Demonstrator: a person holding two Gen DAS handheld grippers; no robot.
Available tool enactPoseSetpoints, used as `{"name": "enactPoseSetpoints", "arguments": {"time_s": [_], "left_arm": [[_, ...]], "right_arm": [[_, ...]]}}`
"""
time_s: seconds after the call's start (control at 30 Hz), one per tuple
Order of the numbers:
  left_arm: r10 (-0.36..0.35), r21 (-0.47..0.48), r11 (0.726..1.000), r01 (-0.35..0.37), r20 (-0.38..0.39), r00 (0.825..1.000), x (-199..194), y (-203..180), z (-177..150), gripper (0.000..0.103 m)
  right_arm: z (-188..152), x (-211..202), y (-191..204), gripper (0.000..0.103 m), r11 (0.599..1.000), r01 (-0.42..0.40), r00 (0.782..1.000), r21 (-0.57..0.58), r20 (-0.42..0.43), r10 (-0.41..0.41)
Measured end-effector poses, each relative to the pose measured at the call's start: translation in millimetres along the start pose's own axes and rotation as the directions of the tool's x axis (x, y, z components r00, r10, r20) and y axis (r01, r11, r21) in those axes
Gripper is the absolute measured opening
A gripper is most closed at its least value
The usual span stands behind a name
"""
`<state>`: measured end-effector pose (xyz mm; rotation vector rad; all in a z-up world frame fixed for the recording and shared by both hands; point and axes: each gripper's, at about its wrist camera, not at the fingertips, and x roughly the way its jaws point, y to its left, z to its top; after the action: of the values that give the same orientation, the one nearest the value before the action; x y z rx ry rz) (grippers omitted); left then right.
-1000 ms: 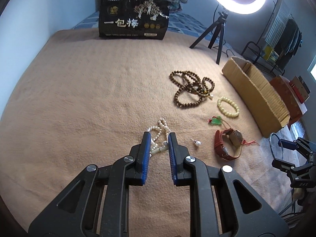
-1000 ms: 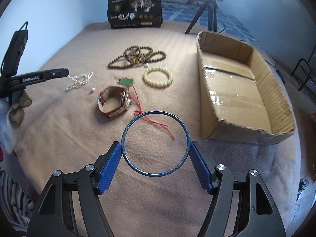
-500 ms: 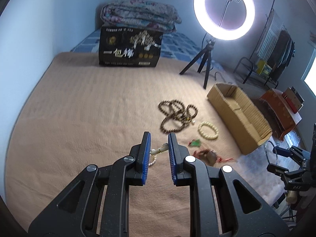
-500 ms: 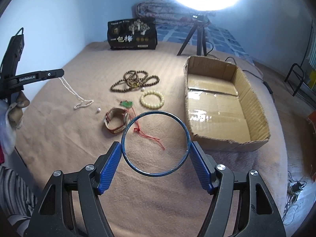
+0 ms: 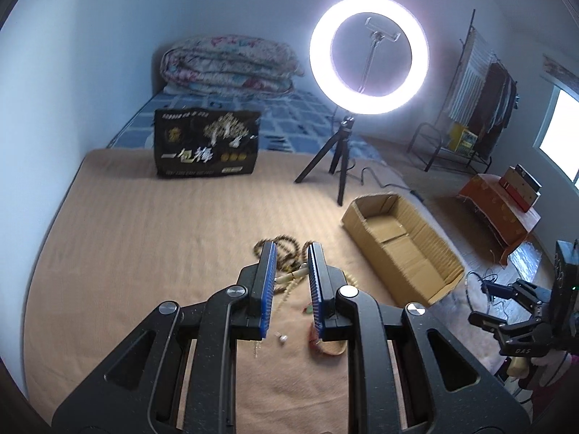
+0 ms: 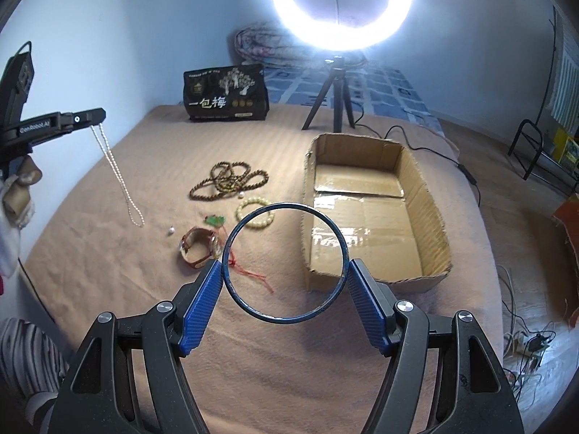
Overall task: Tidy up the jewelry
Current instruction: 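Carry the necklace and bangle over the cardboard box with both tools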
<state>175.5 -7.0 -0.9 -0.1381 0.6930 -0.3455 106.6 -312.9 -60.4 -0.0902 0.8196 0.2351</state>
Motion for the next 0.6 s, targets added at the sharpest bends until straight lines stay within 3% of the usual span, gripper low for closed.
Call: {"name": "enactPoseSetpoints", "arguments": {"time_s": [0.6], "left_arm": [[-0.132, 0.101, 0.987, 0.128, 0.035, 0.991, 42, -95, 63, 0.016]], "right_arm": [[13, 10, -53, 0.070, 0.997, 0.056, 0.998, 0.050, -0.003, -0.056]]}}
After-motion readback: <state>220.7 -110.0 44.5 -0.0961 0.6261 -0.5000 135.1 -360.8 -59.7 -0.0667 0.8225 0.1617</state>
